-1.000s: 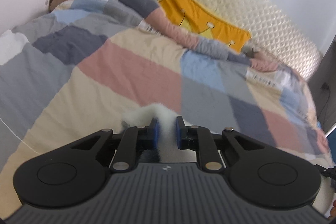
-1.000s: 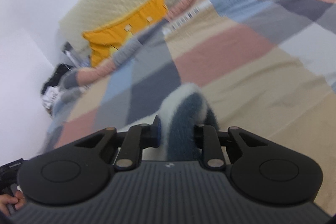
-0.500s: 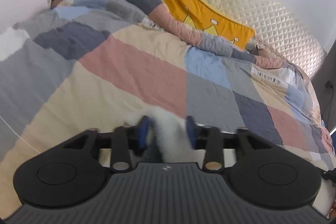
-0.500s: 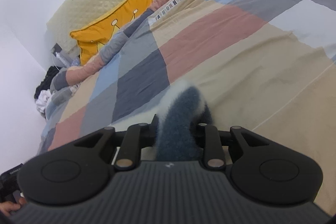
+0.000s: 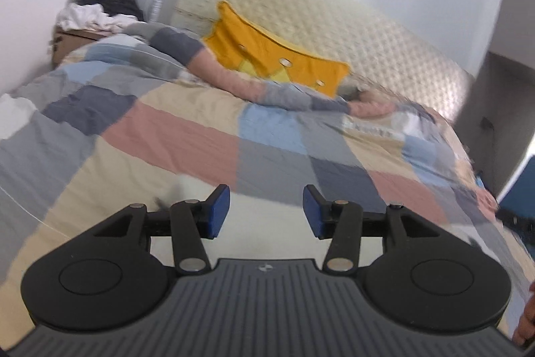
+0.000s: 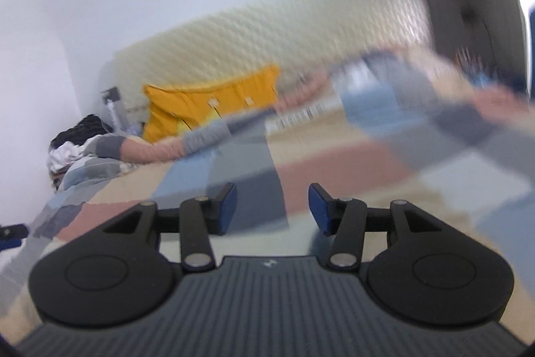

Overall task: Fold large clothes
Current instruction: 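Move both grippers to the edge of the folded cream sweater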

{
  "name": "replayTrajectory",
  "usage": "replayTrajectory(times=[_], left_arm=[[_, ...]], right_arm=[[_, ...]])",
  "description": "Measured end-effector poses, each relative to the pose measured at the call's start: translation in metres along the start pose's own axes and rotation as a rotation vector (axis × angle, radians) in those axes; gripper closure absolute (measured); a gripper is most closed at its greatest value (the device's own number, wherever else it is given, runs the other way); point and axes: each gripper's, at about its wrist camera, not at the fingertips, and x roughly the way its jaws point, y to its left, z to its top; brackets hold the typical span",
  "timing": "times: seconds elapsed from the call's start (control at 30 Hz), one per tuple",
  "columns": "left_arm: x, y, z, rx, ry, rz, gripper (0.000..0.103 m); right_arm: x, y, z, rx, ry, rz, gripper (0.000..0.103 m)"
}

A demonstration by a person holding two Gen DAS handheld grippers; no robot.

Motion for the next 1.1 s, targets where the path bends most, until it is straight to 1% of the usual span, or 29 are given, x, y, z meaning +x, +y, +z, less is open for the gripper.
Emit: replayTrajectory(times=[0.03,0.07,0.13,0.17,0.27,0.33,0.37,0.47,0.53,0.7,0.87,0.93,1.03,1.1], left_arm=[[0.001,-0.006,-0.004,0.018,0.011,-0.002,0.049],[0.004,-0.011,-0.008,0.039,0.024,-0.004,0.049],[0.013,-0.019,-0.016,0.068,0.056,0.006,0.049],[0.018,-0.020,-0.020,0.073,0.074,0.013,0.049],[0.038,-0.026,-0.033,0.114,0.144,0.059,0.049],[0.048,-0.025,-0.040,0.124,0.166,0.071,0.049],[0.052,-0.025,-0.043,0.129,0.173,0.077,0.049],[0.066,-0.025,-0.047,0.157,0.190,0.095,0.049],[0.075,-0.023,-0.049,0.155,0.200,0.100,0.049],[0.077,-0.023,-0.048,0.159,0.192,0.107,0.049],[0.054,-0.025,-0.046,0.152,0.177,0.106,0.049],[0.041,-0.024,-0.045,0.131,0.176,0.098,0.049],[0.019,-0.027,-0.048,0.111,0.172,0.091,0.049],[0.004,-0.030,-0.050,0.102,0.169,0.083,0.049]], right_arm=[[-0.004,0.007,0.000,-0.027,-0.009,0.026,0.052],[-0.005,0.012,-0.001,-0.039,0.000,0.050,0.052],[0.003,0.022,-0.009,-0.047,0.067,0.119,0.054],[0.009,0.026,-0.014,-0.046,0.107,0.136,0.054],[0.036,0.035,-0.034,-0.065,0.242,0.144,0.054],[0.056,0.038,-0.045,-0.082,0.305,0.145,0.054],[0.061,0.039,-0.050,-0.088,0.319,0.139,0.054],[0.079,0.041,-0.055,-0.113,0.330,0.146,0.054],[0.086,0.038,-0.058,-0.113,0.340,0.152,0.055],[0.075,0.041,-0.067,-0.108,0.337,0.156,0.055],[0.063,0.044,-0.062,-0.096,0.336,0.147,0.055],[0.054,0.043,-0.059,-0.089,0.332,0.142,0.055],[0.035,0.041,-0.054,-0.055,0.332,0.148,0.055],[0.020,0.039,-0.051,-0.009,0.339,0.153,0.054]])
